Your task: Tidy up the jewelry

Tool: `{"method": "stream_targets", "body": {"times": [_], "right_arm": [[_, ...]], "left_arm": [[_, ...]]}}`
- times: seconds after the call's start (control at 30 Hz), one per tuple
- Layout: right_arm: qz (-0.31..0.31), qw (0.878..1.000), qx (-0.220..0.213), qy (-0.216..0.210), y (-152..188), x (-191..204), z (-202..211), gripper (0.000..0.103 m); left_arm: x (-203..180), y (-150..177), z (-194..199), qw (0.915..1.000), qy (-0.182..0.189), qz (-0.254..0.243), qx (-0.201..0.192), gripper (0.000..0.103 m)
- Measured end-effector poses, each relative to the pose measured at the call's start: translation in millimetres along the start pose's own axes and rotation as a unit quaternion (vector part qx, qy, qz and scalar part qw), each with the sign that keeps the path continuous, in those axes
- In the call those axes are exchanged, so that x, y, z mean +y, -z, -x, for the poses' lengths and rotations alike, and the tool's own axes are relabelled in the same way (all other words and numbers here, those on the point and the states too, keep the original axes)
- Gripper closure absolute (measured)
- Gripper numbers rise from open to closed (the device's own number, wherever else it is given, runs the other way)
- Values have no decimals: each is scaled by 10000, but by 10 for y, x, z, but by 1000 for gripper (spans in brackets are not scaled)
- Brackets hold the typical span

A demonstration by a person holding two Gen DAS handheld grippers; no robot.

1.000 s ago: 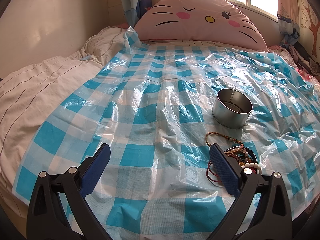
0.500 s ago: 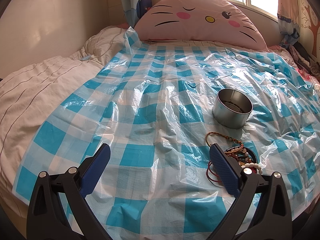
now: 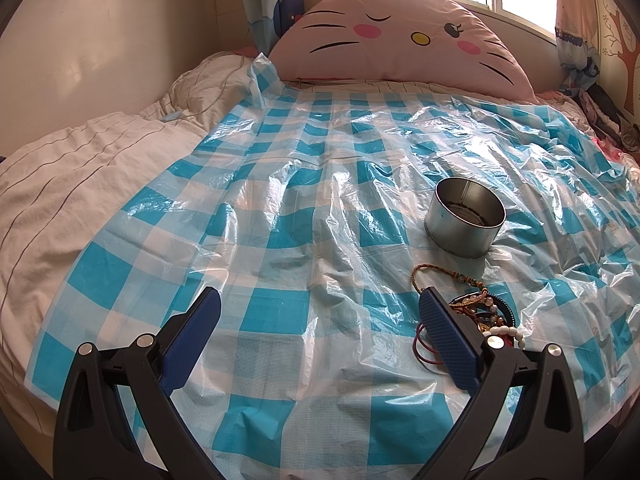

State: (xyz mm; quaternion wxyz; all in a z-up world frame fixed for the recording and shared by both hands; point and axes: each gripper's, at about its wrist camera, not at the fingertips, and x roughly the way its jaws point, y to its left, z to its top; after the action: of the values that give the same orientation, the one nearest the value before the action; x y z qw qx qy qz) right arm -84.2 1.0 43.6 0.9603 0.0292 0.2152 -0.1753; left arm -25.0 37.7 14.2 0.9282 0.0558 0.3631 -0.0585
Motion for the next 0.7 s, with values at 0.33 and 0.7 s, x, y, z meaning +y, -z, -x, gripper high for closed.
{"method": "stream_targets", "body": {"times": [0.33, 0.7], "right_arm": [[-8, 10000, 0, -3, 1, -1, -1, 7], [-70, 10000, 36, -15, 16, -18, 8, 7]], "left_arm": [[-2, -1, 0, 10000, 1, -3, 1, 8], [-5, 0, 2, 10000, -1, -1, -2, 8]]}}
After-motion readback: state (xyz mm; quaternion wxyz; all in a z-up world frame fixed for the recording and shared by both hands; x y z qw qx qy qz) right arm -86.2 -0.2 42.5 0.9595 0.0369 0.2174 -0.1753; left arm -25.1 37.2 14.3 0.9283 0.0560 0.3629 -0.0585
